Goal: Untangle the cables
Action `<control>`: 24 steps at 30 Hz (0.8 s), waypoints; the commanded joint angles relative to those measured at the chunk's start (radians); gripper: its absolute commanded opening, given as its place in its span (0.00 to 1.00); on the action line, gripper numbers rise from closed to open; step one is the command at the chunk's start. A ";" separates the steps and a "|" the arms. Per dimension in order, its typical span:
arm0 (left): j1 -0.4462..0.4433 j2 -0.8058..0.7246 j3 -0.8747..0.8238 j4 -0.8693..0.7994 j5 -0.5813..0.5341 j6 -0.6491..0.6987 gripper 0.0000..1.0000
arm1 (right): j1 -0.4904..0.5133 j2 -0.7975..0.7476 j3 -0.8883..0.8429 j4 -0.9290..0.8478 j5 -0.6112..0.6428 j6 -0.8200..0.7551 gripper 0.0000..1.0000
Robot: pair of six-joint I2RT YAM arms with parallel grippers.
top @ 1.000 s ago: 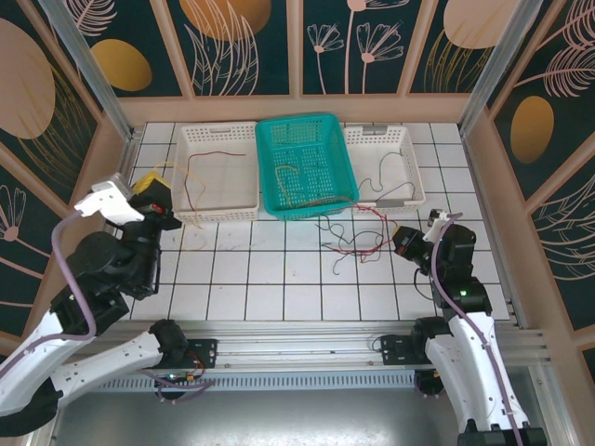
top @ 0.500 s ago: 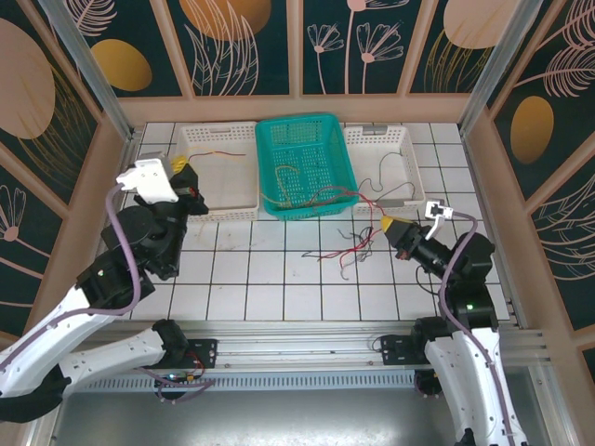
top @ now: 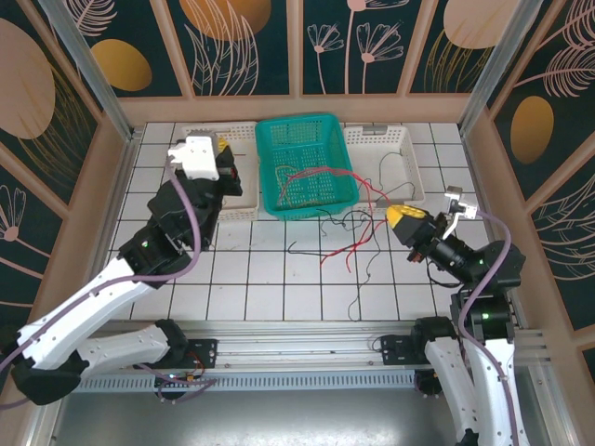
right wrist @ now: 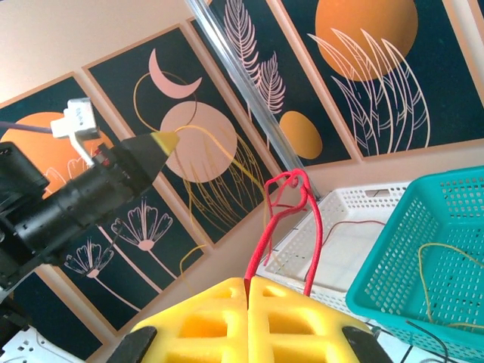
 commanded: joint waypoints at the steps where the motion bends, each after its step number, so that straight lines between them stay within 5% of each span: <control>1: 0.052 0.071 0.073 0.089 0.113 -0.003 0.00 | 0.010 -0.034 0.013 0.007 0.010 0.008 0.00; 10: 0.184 0.330 0.177 0.181 0.299 -0.092 0.00 | 0.009 -0.081 0.058 -0.059 0.078 -0.010 0.00; 24: 0.228 0.759 0.296 0.281 0.398 -0.196 0.00 | 0.010 -0.091 0.162 -0.111 0.103 -0.014 0.00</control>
